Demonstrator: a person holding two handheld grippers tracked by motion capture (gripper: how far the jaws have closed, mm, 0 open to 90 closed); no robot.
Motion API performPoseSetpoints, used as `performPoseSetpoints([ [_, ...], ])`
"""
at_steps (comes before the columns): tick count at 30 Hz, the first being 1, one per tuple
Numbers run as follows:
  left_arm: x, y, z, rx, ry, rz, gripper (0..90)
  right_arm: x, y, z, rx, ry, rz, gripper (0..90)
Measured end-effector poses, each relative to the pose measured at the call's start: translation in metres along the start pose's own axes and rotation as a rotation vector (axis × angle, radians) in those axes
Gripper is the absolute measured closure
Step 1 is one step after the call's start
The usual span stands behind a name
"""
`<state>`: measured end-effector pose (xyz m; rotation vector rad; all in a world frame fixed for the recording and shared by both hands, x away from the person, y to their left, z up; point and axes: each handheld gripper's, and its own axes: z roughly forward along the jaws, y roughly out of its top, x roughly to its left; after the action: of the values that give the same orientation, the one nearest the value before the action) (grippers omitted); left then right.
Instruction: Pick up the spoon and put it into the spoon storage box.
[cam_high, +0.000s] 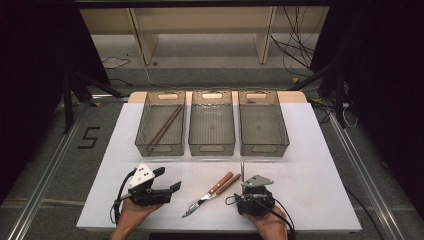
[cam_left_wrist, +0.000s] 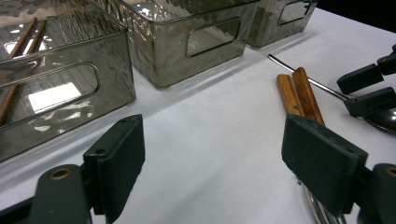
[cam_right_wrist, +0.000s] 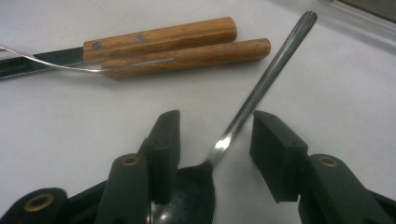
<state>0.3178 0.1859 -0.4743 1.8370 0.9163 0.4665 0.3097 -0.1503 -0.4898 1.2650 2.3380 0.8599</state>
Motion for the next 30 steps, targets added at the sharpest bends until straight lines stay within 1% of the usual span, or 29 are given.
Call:
performPoseSetpoints([
  [2,0.0004,-0.0008,0.0003,0.005,0.0,0.001,21.4,-0.0002,-0.0001,-0.0006,0.002,-0.001,0.006,56.3],
  [8,0.0,-0.0015,-0.0004,0.005,0.002,0.005,21.3,-0.0034,-0.0006,-0.002,0.007,-0.007,0.004,61.4],
  [19,-0.0005,-0.0019,-0.0001,0.01,-0.001,0.009,21.3,-0.0045,-0.0004,-0.0026,0.01,-0.01,0.007,63.4],
  [24,-0.0008,-0.0021,0.0005,0.012,-0.001,0.009,21.3,-0.0055,0.0,-0.0028,0.014,-0.007,0.018,65.3],
  [29,-0.0015,-0.002,0.0012,0.015,-0.002,0.014,21.4,-0.0037,0.0026,-0.0021,0.03,-0.019,0.02,66.6],
  [30,-0.0016,-0.002,0.0013,0.015,-0.003,0.015,21.4,-0.0032,0.0033,-0.002,0.035,-0.018,0.026,66.9],
])
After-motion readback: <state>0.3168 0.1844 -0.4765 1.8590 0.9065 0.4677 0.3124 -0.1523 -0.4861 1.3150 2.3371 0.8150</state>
